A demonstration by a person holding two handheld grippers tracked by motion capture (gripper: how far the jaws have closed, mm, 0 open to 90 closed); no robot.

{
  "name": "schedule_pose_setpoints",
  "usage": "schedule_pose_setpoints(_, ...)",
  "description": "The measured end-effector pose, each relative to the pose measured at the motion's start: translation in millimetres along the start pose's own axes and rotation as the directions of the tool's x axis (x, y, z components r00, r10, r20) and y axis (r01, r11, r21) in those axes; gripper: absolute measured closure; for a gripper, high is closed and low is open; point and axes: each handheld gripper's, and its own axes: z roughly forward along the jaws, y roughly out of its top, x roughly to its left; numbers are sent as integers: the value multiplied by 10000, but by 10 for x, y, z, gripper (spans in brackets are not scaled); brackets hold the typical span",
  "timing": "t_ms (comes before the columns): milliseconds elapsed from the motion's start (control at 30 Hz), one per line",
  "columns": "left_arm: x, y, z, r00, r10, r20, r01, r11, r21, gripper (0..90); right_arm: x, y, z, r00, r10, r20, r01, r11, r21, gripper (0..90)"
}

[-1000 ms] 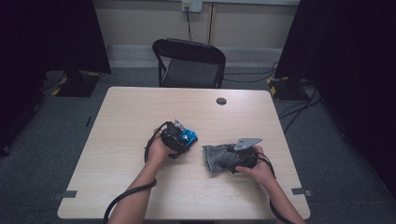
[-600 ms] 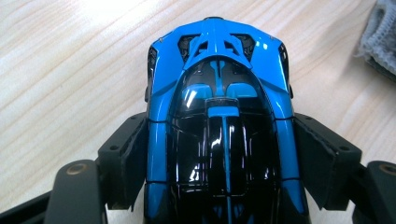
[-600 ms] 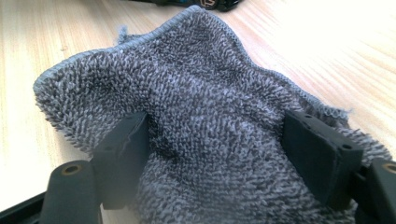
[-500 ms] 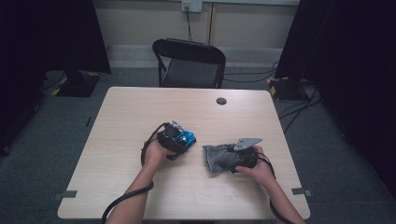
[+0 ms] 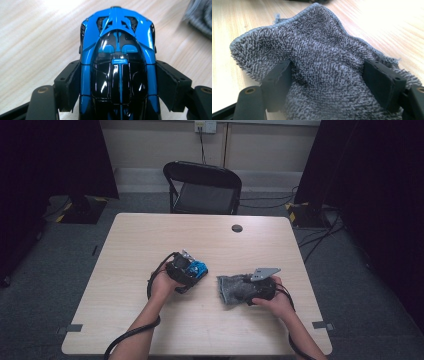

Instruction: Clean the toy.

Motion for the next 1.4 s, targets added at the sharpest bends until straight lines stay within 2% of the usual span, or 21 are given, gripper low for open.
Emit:
schedule_pose_setpoints(67,-4,9,-1,9999,88,-128,-88,10000,21,276,1,0,0,10000,-6,7,6,10000,1,237)
schedule_pose_setpoints(167,-5,7,-3,9999,93,-64,-92,9999,68,273,0,0,0,10000,5,1,-5,10000,0,237)
schedule_pose_setpoints(233,-15,-13,-4,9998,177,-132,-178,9998,-78,271,0,0,0,10000,23,3,-23,10000,-5,237)
schedule_pose_setpoints(333,-21,-35,-9,9998,89,-170,-92,9998,-175,268,-1,0,0,10000,13,1,-13,10000,0,237)
schedule_pose_setpoints(533,-27,-69,-60,9987,415,-300,-422,9988,-233,244,1,0,1,10000,10,6,-10,10000,0,237)
schedule_pose_setpoints(633,-23,-87,-77,9998,64,-199,-69,9997,-229,270,0,1,2,10000,31,-3,-31,10000,-2,237)
schedule_pose_setpoints(800,-18,-134,-17,9999,100,-98,-103,9994,-327,258,5,2,3,10000,3,35,-3,10000,13,236)
schedule_pose_setpoints(833,-10,-145,-8,9999,-150,-35,149,9991,-407,242,4,2,3,10000,4,33,-4,10000,12,236)
schedule_pose_setpoints(867,-3,-156,-13,9997,-227,-42,224,9983,-530,256,5,1,3,10000,5,35,-5,10000,9,236)
schedule_pose_setpoints(967,-14,-147,-34,9995,-309,-112,307,9993,-233,260,7,2,3,10000,7,45,-7,10000,14,236)
schedule_pose_setpoints(1033,-15,-153,-39,9994,-328,-131,325,9992,-234,261,2,2,3,10000,31,30,-31,10000,3,237)
schedule_pose_setpoints(1133,9,-170,-58,9969,-782,119,786,9962,-376,264,4,2,4,10000,21,29,-21,10000,8,237)
schedule_pose_setpoints(1167,4,-171,-68,9968,-797,108,801,9959,-428,266,3,2,3,10000,29,26,-29,10000,8,237)
schedule_pose_setpoints(1200,-3,-163,-97,9980,-631,62,634,9965,-549,276,2,2,4,10000,36,23,-36,10000,5,236)
schedule_pose_setpoints(1267,-5,-148,-129,9975,-700,130,704,9967,-392,282,1,2,4,10000,42,14,-42,10000,6,236)
schedule_pose_setpoints(1333,-11,-163,-129,9986,-514,103,517,9982,-307,283,2,2,4,10000,38,22,-38,10000,7,236)
schedule_pose_setpoints(1400,-8,-174,-141,9982,-600,68,603,9975,-357,283,3,2,4,10000,32,25,-32,10000,9,236)
